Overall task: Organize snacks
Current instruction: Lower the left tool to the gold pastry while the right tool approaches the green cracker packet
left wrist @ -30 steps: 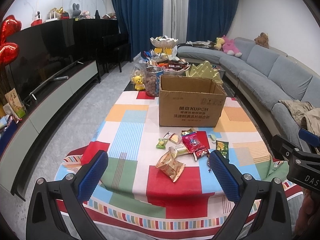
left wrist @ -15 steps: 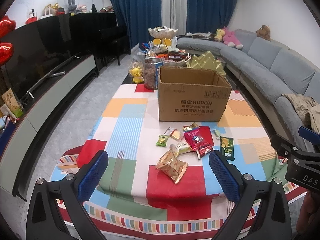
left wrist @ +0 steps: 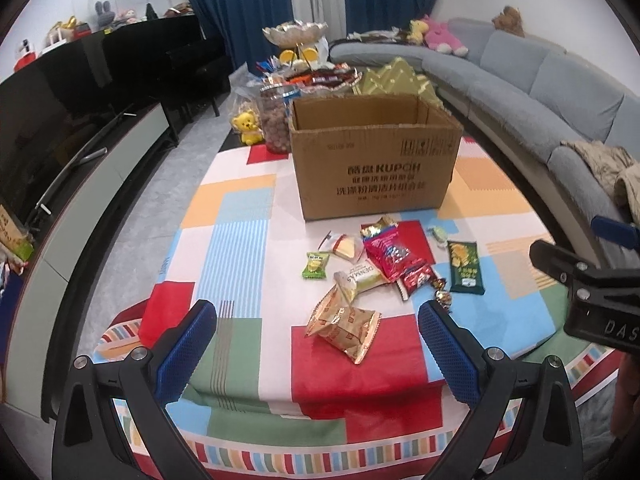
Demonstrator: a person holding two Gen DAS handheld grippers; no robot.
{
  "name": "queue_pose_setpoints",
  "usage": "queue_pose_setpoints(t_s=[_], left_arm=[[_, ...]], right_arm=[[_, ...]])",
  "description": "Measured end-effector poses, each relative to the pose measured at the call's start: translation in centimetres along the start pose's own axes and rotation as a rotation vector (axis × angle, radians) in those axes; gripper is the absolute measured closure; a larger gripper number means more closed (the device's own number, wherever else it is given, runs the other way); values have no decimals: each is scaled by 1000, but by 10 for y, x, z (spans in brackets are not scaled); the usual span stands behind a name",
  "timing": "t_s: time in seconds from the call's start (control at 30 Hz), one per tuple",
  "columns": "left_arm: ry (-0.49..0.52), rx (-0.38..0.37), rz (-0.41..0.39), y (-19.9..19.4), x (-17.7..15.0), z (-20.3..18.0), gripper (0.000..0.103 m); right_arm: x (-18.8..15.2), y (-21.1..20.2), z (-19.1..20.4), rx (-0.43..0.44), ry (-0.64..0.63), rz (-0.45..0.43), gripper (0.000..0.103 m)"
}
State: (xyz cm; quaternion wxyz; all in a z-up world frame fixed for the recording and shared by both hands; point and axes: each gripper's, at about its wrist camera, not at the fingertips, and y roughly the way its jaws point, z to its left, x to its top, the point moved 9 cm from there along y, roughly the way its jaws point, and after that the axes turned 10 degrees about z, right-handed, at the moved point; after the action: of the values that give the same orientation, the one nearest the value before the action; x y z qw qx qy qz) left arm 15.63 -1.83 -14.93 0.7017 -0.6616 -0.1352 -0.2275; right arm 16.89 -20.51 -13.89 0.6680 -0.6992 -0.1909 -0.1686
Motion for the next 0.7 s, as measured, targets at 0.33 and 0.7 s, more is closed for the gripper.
queue_pose_setpoints(t_s=[0.33, 0.7], left_arm=[[-13, -23, 109, 48, -5, -2, 0], [39, -7, 218, 97, -10, -13, 2]], right_arm=[[3, 41, -8, -39, 7, 65, 2], [2, 89, -19, -68, 28, 155, 2]])
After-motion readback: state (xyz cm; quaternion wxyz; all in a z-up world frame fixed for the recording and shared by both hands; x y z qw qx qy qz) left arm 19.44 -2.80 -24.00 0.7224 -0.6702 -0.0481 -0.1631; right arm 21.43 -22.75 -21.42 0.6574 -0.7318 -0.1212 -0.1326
